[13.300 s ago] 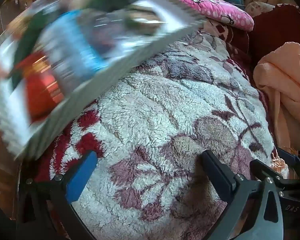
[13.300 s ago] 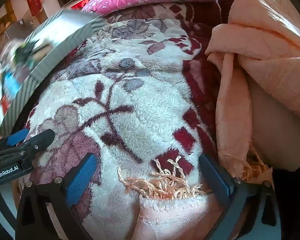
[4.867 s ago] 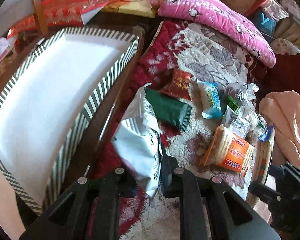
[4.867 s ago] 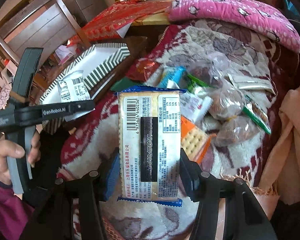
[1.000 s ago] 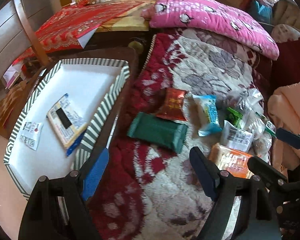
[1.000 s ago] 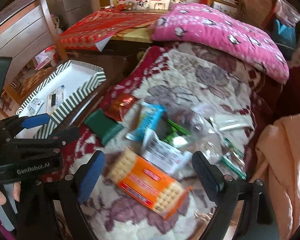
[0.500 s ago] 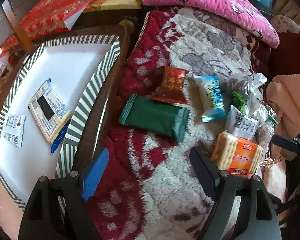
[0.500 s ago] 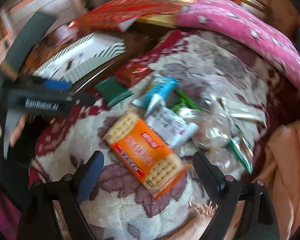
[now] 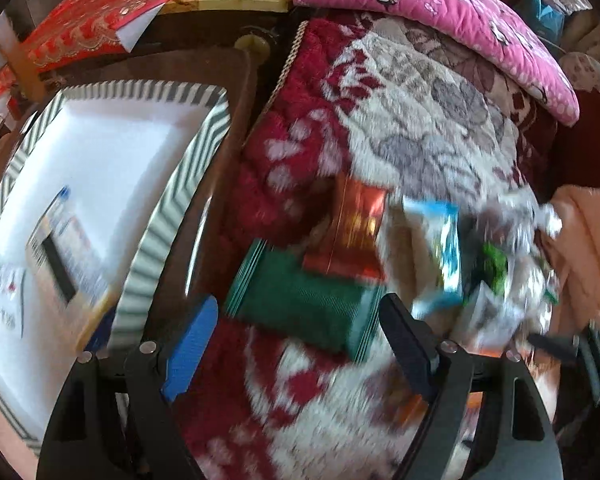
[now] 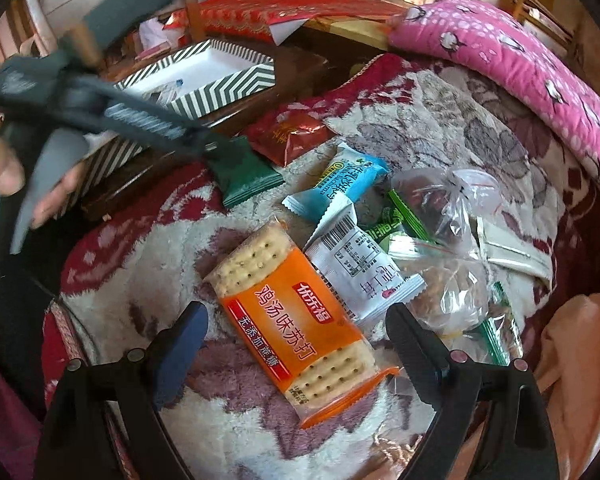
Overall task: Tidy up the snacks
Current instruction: 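Grasp the orange cracker pack with the right gripper while the left grasps the red packet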
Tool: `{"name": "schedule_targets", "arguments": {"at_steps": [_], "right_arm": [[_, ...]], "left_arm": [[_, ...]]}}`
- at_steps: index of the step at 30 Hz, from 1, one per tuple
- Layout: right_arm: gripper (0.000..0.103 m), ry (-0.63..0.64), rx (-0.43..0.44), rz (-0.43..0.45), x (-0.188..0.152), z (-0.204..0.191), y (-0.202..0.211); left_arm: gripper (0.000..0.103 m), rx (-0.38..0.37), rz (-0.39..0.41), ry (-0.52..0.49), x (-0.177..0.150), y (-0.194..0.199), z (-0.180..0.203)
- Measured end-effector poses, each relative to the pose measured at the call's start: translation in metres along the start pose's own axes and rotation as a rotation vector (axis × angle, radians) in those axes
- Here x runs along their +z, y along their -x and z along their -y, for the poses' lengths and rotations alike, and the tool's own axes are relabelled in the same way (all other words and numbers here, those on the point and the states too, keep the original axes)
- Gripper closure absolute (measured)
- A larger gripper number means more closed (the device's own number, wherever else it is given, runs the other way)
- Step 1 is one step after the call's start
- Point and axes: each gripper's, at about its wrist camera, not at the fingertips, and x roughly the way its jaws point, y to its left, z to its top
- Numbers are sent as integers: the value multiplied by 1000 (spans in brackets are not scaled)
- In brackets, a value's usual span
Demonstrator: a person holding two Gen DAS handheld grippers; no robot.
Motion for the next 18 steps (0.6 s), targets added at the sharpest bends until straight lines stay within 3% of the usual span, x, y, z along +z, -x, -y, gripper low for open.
{"name": "schedule_targets", "arguments": {"at_steps": [9, 10, 12, 15, 18], "right_arm": [[10, -64, 21, 13, -5, 5, 0], [10, -58, 20, 11, -5, 4, 0], [10, -41, 18, 8, -5, 5, -1], [10, -9, 30, 1, -5, 7, -3], [10, 59, 39, -25, -3, 6, -8]], "left_arm": [[22, -23, -29, -50, 38, -39, 24], [26, -25, -28, -59, 39, -41, 26], [59, -32, -39, -94, 41, -46, 30], [69, -32, -41, -123, 41, -49, 34], [69, -39, -34, -130, 41, -48, 33]]}}
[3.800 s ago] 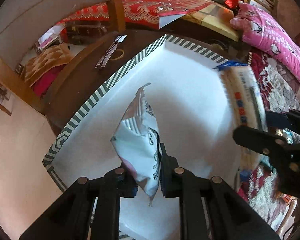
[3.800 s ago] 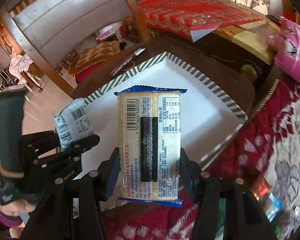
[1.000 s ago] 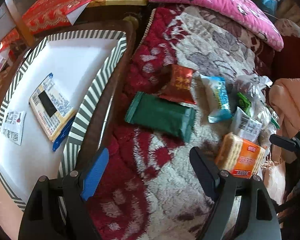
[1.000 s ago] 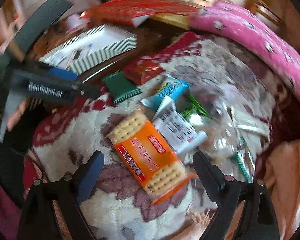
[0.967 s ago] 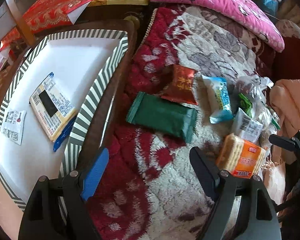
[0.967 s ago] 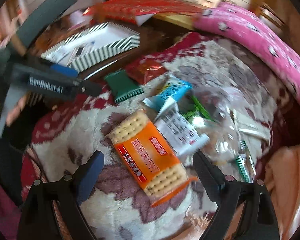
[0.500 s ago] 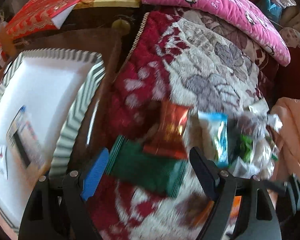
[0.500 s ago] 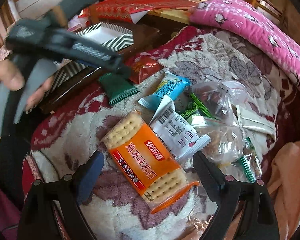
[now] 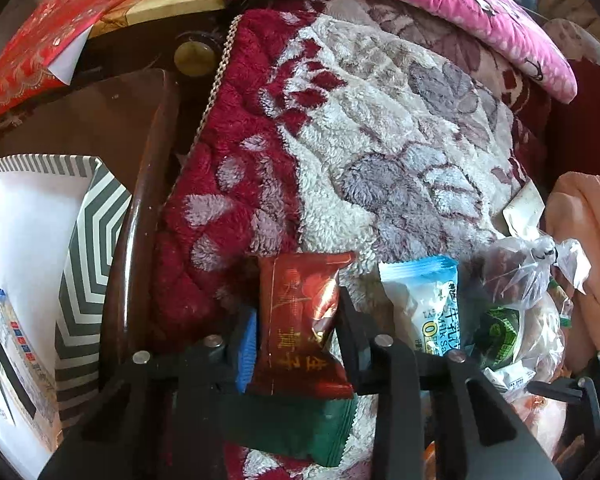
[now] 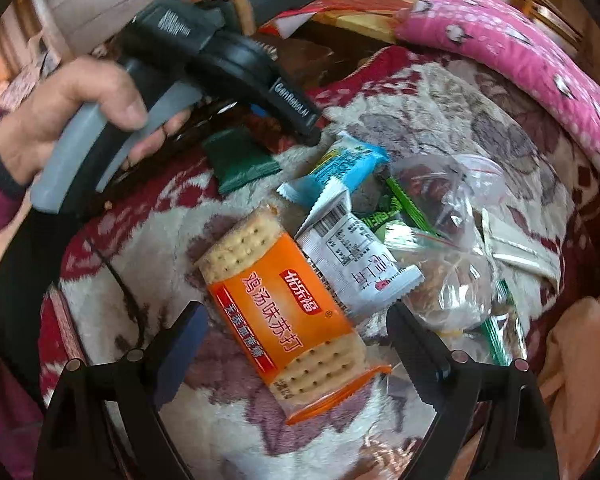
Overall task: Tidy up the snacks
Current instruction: 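Grasp the orange cracker pack with the right gripper while the left grasps the red packet, then carry the orange cracker pack and red packet over the white tray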
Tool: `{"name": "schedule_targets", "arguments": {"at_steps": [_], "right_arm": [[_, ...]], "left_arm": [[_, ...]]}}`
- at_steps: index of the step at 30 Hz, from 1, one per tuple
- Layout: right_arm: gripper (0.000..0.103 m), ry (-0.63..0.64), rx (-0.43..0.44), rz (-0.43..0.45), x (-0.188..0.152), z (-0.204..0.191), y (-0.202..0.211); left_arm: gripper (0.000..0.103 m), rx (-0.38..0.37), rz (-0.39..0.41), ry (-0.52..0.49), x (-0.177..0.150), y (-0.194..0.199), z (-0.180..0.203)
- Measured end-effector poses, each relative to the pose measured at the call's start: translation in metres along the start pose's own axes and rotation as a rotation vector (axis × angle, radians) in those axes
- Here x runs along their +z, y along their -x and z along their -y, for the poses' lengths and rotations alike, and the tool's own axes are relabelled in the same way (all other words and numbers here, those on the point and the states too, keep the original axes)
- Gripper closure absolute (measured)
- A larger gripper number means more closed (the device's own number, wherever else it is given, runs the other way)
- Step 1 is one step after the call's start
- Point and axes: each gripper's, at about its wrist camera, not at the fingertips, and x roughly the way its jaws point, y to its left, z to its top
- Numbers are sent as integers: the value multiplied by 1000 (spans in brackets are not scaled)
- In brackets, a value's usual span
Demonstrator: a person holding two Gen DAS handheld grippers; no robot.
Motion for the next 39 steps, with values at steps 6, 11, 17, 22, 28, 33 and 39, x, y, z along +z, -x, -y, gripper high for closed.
{"name": "schedule_targets", "arguments": {"at_steps": [6, 11, 17, 22, 28, 33, 39], "right_arm": [[9, 113, -1, -37, 6, -6, -17], [28, 85, 18, -82, 2, -9, -25], [43, -58, 48, -70, -23, -8, -17], [45, -186, 84, -25, -37, -7, -6], [45, -224, 89, -38, -38, -14, -4], [26, -198, 15, -53, -39, -28, -11], [42, -188, 1, -59, -22, -30, -23]], "left_arm": [[69, -7, 7, -7, -1, 2, -1], [70, -9, 15, 3, -8, 10, -2], [70, -11, 37, 1, -22, 28, 0], [70, -3, 49, -12, -38, 41, 4], [70, -12, 55, -21, -54, 51, 7], [70, -5, 49, -12, -62, 51, 4], [70, 0, 56, -6, -65, 53, 3]]}}
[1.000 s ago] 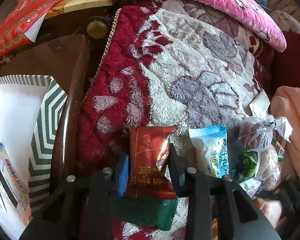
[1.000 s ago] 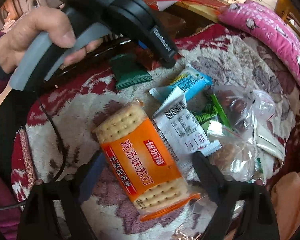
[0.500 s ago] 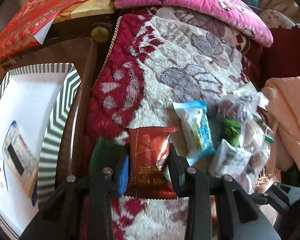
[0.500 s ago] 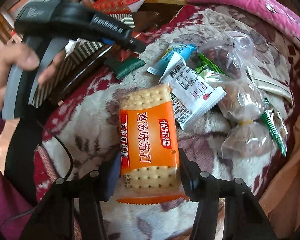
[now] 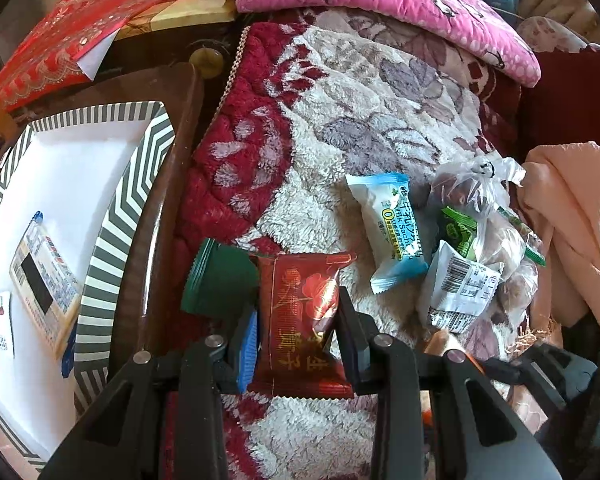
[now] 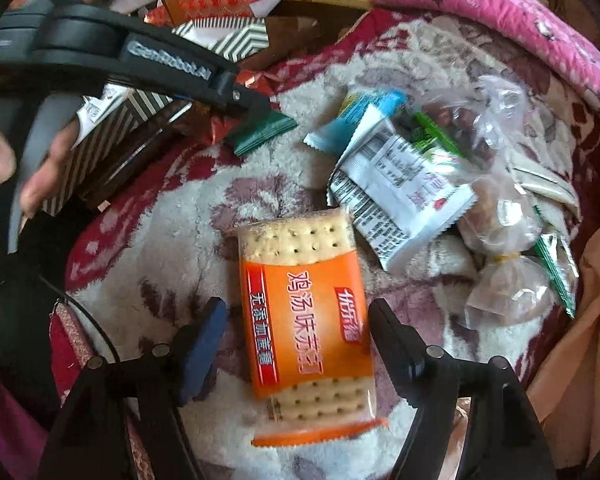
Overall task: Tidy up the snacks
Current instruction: 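Carry the orange cracker pack and red packet over the white tray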
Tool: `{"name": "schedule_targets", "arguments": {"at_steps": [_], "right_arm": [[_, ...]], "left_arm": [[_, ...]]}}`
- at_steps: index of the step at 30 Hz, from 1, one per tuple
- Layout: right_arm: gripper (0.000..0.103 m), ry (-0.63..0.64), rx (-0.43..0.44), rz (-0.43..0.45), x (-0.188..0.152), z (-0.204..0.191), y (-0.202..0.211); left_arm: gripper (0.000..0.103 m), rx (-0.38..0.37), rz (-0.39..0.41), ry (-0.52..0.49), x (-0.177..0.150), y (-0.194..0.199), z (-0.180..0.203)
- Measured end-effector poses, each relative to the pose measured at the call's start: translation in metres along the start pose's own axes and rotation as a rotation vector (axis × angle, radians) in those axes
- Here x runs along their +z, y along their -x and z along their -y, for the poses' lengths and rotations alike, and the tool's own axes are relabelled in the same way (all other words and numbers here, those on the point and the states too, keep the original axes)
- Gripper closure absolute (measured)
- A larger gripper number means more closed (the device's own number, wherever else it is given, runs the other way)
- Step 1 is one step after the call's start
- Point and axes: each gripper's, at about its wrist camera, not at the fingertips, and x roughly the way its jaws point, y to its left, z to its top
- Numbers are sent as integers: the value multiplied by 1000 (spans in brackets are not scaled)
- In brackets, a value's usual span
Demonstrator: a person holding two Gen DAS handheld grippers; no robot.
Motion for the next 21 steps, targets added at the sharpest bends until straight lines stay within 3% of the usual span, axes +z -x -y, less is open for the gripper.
{"name": "schedule_targets", "arguments": {"at_steps": [10, 21], "right_arm": [[44, -32, 10, 64, -3, 10, 28], [44, -15, -14, 146, 22, -12, 54]], "left_arm": [[70, -3, 47, 20, -9, 30, -6], [70, 33, 112, 51, -24, 68, -26]]}}
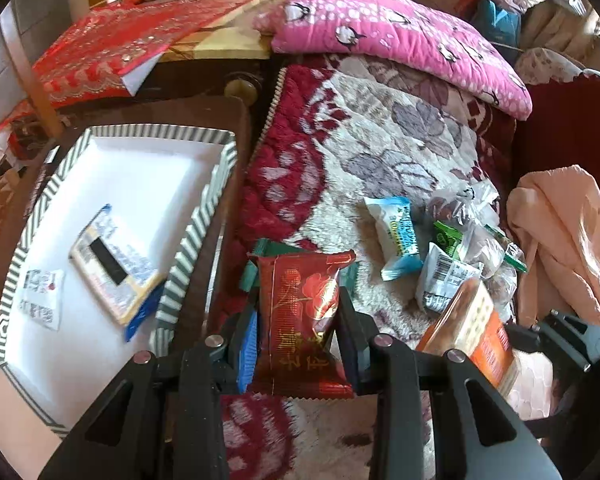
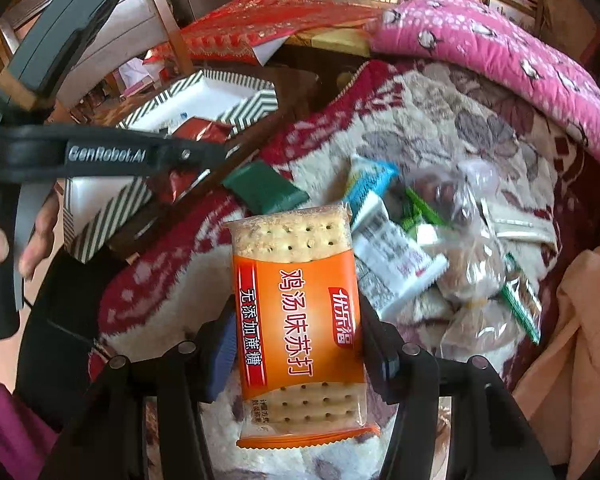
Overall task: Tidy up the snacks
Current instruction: 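Carry the orange cracker pack and red packet over the white tray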
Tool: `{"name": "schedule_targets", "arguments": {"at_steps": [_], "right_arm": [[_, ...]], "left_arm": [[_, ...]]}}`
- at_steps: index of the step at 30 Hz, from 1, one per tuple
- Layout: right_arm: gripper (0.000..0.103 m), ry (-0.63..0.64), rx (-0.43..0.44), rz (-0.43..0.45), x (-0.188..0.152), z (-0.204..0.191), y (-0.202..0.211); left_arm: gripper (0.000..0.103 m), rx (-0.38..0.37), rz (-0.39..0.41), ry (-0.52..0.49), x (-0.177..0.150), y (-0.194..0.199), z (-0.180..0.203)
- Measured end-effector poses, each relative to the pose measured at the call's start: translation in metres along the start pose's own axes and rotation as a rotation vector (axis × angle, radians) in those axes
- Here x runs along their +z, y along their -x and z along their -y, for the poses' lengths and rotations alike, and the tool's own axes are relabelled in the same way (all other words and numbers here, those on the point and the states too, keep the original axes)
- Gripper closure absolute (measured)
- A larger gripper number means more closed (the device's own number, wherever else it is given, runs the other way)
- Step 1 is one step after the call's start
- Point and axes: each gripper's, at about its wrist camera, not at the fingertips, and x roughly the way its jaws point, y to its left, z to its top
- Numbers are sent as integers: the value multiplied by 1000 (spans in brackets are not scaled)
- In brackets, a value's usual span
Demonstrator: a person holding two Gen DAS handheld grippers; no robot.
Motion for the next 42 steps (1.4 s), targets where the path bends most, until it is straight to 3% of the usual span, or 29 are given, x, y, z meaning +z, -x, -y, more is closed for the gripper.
{"name": "schedule_targets", "arguments": {"at_steps": [24, 42], "right_arm": [[44, 81, 28, 45, 68, -48, -12], [44, 215, 87, 11, 121, -109, -53]], "left_arm": [[70, 119, 84, 122, -8, 39, -85], [70, 220, 70, 264, -25, 37, -167]]}}
